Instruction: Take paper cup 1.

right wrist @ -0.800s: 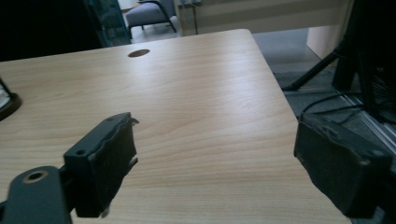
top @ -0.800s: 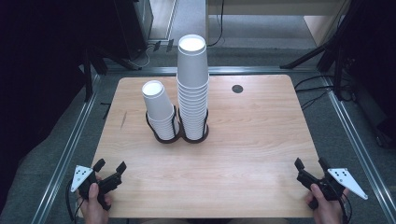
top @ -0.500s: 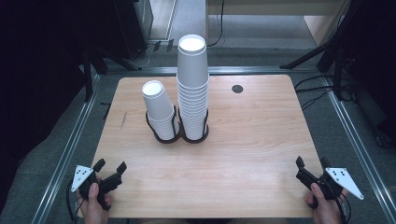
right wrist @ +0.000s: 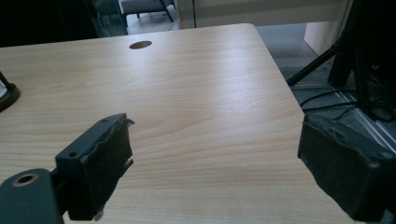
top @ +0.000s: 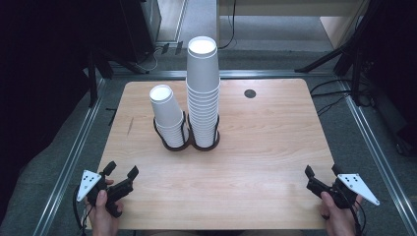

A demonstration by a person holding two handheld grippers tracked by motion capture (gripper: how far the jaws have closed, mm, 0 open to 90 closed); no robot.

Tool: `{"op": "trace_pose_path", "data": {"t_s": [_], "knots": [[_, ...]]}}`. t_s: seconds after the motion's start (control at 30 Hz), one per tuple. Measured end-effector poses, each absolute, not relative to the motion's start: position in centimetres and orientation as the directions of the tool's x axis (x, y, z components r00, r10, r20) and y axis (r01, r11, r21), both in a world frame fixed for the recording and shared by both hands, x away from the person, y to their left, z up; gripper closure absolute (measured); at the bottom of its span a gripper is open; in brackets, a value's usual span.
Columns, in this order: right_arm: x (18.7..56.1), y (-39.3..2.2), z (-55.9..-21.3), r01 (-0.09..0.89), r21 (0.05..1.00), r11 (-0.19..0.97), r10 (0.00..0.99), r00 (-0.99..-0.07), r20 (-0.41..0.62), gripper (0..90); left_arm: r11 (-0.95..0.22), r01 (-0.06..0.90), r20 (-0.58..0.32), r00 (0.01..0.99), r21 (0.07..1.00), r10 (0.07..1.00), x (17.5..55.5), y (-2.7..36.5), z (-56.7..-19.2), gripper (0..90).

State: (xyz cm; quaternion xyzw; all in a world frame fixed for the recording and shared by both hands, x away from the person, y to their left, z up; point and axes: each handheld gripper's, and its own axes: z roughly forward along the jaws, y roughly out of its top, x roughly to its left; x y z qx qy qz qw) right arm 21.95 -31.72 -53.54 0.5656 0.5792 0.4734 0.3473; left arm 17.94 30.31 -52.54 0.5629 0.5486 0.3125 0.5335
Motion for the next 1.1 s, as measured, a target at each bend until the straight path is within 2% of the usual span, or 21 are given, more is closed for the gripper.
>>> {"op": "trace_pose_path", "data": {"t_s": [0.27,0.63,1.1], "knots": [[21.3,-31.4,-52.0,0.308,0.946,-0.1,0.978,-0.144,0.15,8.2,0.109,0.255,-0.18,0.274,0.961,0.945,19.0,27.6,-50.6,9.1],[21.1,-31.1,-50.8,0.292,0.952,-0.093,0.977,-0.16,0.144,7.8,0.083,0.274,-0.173,0.325,0.958,0.93,20.8,24.6,-49.2,9.0],[21.6,-29.0,-48.8,0.286,0.956,-0.059,0.954,-0.266,0.139,5.2,0.072,0.269,-0.173,0.374,0.96,0.911,22.9,21.4,-47.2,7.6]]}}
